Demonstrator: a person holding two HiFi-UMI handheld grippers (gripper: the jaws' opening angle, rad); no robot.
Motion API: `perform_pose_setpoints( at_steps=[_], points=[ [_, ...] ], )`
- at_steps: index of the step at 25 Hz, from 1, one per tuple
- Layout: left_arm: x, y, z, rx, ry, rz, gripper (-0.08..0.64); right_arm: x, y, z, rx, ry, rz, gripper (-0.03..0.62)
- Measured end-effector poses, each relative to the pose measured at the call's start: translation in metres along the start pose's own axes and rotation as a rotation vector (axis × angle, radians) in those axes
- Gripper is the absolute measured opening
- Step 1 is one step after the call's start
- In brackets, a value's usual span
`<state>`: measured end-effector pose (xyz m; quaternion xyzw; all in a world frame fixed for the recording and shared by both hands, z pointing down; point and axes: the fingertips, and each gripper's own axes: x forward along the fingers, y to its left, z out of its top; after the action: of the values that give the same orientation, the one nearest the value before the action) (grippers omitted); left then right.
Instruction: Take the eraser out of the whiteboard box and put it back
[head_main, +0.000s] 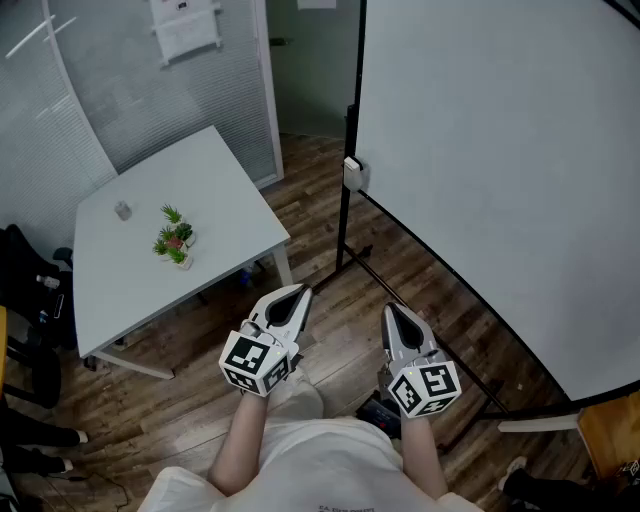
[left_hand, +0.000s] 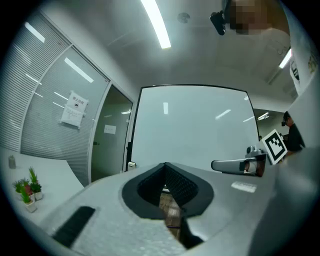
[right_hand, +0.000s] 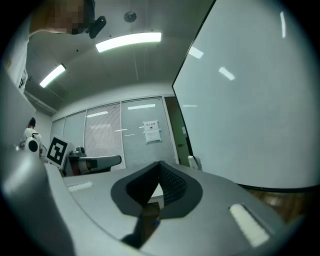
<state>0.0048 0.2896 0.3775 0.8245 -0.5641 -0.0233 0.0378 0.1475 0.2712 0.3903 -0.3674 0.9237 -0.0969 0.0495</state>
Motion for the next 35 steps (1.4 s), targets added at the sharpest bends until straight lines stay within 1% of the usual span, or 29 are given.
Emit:
perform_pose_setpoints(
  at_steps=[3,7,11,13,14,15,16,17,18,20,24,29,35],
  points=[
    [-0.005,0.001,-0.006,-0.016,-0.003,0.018,0.005,-0.005,0.003,-0.004,-0.005,0.004,0.002,0.011],
    [-0.011,0.0,-0.011,-0.011,-0.004,0.034,0.005,-0.01,0.004,-0.009,-0.005,0.014,0.001,0.011],
    [-0.021,0.0,-0.007,-0.011,-0.043,0.07,0.005,-0.014,0.005,-0.012,-0.015,0.017,-0.006,0.011],
    [-0.024,0.002,-0.006,-0.043,-0.061,0.071,0.004,-0.016,0.007,-0.011,-0.035,0.008,-0.004,0.011],
    [-0.022,0.002,-0.007,-0.072,-0.061,0.054,0.065,-0.015,0.009,-0.011,-0.042,0.011,0.001,0.02],
    [-0.02,0.001,-0.009,-0.104,-0.055,0.031,0.227,-0.014,0.011,-0.012,-0.046,0.022,0.007,0.109],
    [-0.018,-0.002,-0.011,-0.129,-0.046,0.006,0.318,-0.013,0.012,-0.013,-0.046,0.036,0.011,0.223],
    [-0.016,-0.005,-0.012,-0.14,-0.038,-0.014,0.356,-0.013,0.013,-0.013,-0.044,0.046,0.011,0.286],
    [-0.014,-0.009,-0.012,-0.136,-0.029,-0.029,0.387,-0.012,0.013,-0.012,-0.043,0.05,0.006,0.295],
    [-0.01,-0.014,-0.013,-0.114,-0.009,-0.045,0.418,-0.012,0.011,-0.009,-0.053,0.049,-0.005,0.326],
    [-0.005,-0.012,-0.016,-0.107,-0.003,-0.029,0.423,-0.01,0.003,-0.01,-0.033,0.048,-0.014,0.356],
    [0.004,0.001,-0.019,-0.119,-0.014,0.0,0.405,-0.001,-0.01,-0.016,-0.014,0.064,-0.014,0.356],
    [0.025,0.03,-0.03,-0.115,0.017,0.024,0.379,0.033,-0.029,-0.026,0.004,0.086,-0.007,0.356]
  ],
)
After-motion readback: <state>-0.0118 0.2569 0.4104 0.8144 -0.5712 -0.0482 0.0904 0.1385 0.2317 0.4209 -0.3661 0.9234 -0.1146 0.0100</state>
